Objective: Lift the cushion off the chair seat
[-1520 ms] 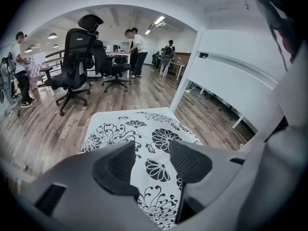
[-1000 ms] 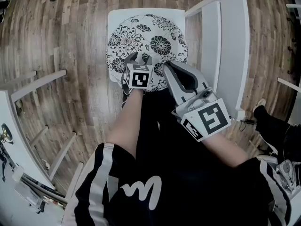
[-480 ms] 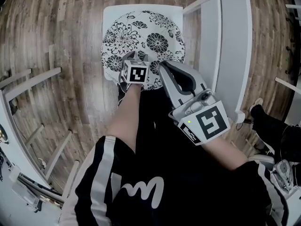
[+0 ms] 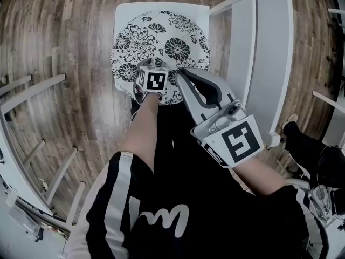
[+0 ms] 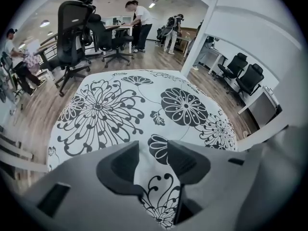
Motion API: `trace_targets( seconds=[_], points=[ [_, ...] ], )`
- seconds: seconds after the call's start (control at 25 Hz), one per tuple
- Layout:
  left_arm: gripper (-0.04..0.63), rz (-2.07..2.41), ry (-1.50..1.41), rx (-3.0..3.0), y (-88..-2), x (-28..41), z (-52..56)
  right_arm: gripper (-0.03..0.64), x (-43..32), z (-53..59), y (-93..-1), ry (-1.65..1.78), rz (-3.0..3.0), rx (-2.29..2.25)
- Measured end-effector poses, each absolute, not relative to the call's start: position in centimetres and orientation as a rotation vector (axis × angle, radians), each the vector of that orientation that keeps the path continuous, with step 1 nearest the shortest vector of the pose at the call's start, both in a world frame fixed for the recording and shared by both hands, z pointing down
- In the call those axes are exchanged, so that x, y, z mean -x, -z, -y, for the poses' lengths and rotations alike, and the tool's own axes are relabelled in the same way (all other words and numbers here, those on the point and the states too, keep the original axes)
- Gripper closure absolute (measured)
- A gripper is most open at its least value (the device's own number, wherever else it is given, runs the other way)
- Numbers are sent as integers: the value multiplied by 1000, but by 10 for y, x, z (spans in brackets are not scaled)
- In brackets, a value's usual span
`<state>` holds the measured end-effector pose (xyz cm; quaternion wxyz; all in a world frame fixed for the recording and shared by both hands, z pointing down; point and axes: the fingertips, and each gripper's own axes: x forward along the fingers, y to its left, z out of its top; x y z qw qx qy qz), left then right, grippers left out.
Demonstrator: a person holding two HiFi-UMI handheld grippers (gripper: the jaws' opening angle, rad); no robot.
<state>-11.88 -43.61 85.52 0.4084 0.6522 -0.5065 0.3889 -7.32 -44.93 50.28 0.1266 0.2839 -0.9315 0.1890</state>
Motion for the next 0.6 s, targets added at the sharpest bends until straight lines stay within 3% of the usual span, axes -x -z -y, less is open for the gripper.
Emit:
trace_targets(
  seconds=[0.6],
  points=[
    [464, 1309, -977, -1688, -854, 121, 438, 595, 79, 461, -511, -474, 2707, -719]
  ],
)
